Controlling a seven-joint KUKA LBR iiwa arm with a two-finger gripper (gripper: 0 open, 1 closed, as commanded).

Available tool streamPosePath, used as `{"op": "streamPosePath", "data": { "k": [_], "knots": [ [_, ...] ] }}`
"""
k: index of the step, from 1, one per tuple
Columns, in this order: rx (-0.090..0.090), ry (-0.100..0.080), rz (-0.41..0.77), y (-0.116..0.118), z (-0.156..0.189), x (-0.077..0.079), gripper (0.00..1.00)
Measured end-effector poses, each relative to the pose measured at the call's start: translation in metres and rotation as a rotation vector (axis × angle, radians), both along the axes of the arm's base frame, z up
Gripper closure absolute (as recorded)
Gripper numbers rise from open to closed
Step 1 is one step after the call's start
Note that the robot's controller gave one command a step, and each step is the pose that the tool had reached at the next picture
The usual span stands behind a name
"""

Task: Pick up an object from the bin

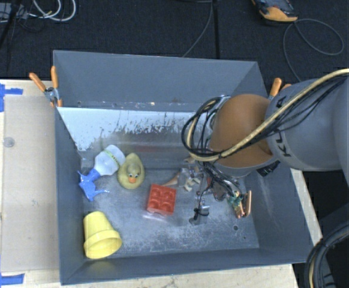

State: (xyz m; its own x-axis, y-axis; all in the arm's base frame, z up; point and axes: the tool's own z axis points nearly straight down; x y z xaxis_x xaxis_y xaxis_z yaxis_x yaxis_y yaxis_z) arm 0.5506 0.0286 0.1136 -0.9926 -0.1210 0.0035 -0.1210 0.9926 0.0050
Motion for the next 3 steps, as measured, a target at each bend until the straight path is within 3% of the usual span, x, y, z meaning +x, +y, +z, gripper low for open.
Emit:
{"op": "streamPosePath", "data": {
  "k": [1, 2, 3],
  "knots": [
    [-0.006, -0.001, -0.047, 0.011, -0.027, 0.011, 0.0],
    [-0.002, 0.002, -0.1, 0.038, -0.037, -0.006, 0.0],
    [-0.006, -0.001, -0.2, 0.089, -0.044, -0.005, 1.0]
  ]
}}
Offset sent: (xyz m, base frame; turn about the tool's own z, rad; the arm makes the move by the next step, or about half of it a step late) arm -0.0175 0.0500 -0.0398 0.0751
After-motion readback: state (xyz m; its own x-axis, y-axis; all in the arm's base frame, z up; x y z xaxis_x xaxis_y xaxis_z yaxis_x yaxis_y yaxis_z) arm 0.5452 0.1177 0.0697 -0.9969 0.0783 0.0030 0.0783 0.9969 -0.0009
